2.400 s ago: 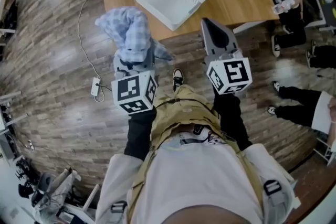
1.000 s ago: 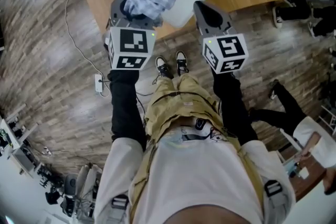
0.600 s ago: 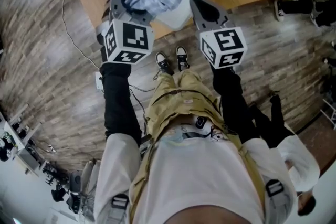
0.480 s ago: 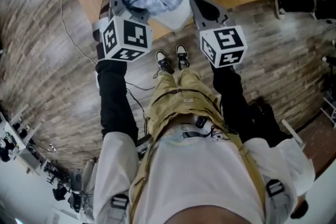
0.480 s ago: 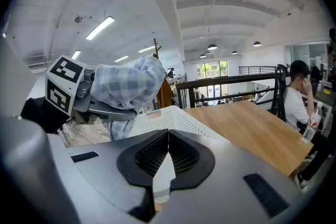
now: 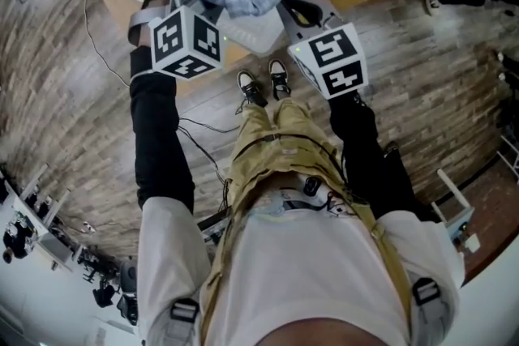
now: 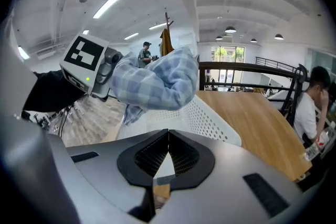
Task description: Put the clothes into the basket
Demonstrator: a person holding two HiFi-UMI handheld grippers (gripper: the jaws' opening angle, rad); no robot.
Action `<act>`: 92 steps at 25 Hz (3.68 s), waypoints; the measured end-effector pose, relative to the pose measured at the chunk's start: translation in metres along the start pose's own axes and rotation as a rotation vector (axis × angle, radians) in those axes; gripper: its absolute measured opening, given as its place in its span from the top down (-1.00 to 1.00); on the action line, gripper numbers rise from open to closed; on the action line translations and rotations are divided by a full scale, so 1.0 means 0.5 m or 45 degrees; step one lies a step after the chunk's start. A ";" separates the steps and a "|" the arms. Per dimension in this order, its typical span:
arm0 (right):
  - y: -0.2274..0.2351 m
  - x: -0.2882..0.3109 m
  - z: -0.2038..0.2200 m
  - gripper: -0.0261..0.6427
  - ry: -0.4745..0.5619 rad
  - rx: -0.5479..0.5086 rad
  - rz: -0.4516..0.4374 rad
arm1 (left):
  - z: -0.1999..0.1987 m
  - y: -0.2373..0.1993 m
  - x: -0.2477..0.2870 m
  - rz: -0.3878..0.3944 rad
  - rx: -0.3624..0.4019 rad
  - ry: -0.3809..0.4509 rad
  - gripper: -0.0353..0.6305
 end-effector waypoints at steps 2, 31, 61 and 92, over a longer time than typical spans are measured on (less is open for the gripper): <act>-0.005 0.011 0.001 0.86 -0.040 -0.072 -0.017 | 0.004 0.001 0.018 0.042 0.036 -0.023 0.25; -0.006 0.089 0.074 0.86 -0.359 -0.583 -0.182 | 0.162 0.099 0.281 0.686 0.376 -0.468 0.24; 0.008 0.032 0.069 0.86 -0.255 -0.502 -0.117 | 0.217 0.147 0.380 0.787 0.281 -0.517 -0.24; -0.020 -0.268 -0.228 0.86 0.627 0.090 0.175 | -0.090 0.020 -0.296 -0.528 -0.834 0.752 0.89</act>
Point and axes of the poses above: the fingertips, and each gripper's own axes: x forward along the fingers, y to its right, z out of its underside, the point moved 2 cm from there along -x, backward along the fingers, and after that the axes turned 14 degrees about z, right-handed, at the moved point
